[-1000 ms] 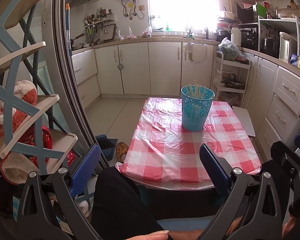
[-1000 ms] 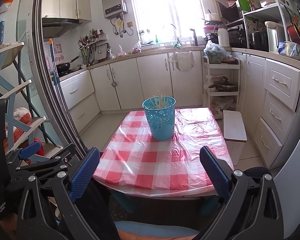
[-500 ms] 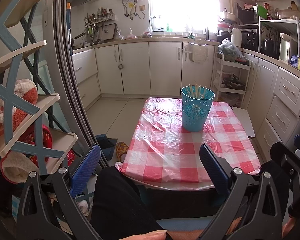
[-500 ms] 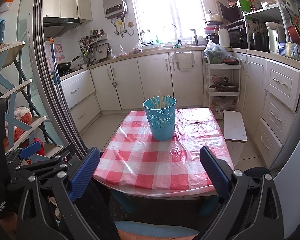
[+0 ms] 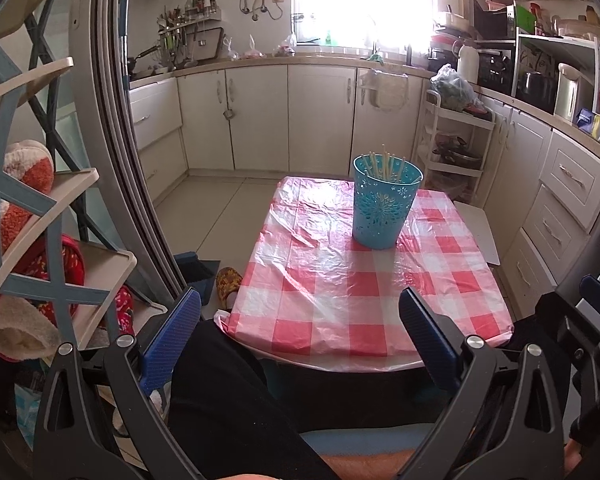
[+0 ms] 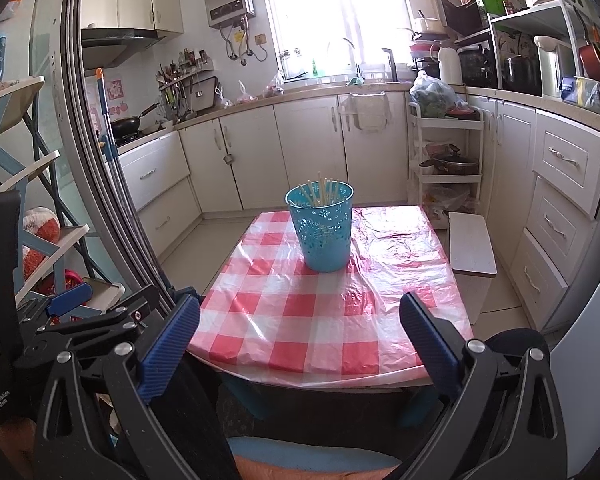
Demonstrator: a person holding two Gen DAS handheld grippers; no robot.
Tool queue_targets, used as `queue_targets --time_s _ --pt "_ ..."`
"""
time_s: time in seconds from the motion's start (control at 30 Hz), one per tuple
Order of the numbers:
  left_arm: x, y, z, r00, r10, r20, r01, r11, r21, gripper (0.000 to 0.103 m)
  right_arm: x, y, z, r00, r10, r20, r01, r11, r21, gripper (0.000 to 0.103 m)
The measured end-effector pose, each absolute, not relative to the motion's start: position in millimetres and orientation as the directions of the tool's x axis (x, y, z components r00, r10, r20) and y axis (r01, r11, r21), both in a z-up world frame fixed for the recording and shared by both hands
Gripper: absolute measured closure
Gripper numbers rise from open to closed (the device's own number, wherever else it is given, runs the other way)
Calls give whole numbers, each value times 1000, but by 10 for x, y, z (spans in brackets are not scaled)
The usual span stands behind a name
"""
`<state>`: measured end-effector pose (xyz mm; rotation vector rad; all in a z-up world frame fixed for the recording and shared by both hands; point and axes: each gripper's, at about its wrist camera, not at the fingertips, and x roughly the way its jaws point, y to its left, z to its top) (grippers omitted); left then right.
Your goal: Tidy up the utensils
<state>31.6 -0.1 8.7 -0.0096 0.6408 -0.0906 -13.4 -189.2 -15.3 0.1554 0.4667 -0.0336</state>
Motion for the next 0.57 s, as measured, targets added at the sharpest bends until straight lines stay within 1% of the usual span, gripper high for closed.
queue_targets --time_s 0.1,0.17,0.3,0.43,0.57 --pt "403 16 67 801 -95 -591 79 995 -54 8 -44 -1940 -202 883 11 -469 66 987 147 7" --pt "495 8 50 799 -81 -597 69 997 -43 8 64 -2015 -251 874 15 -486 68 986 153 7" --pt "813 -42 -75 768 -60 -638 63 998 -18 8 480 -2230 -435 848 -30 -530 111 986 121 7" --pt "1212 -83 -273 713 -50 -699 55 998 -16 8 1235 -2587 -834 773 -67 -630 164 982 97 7" --pt "1590 -103 -472 670 -34 -742 37 999 -13 8 1997 -2987 -1304 687 -121 -716 228 972 54 7"
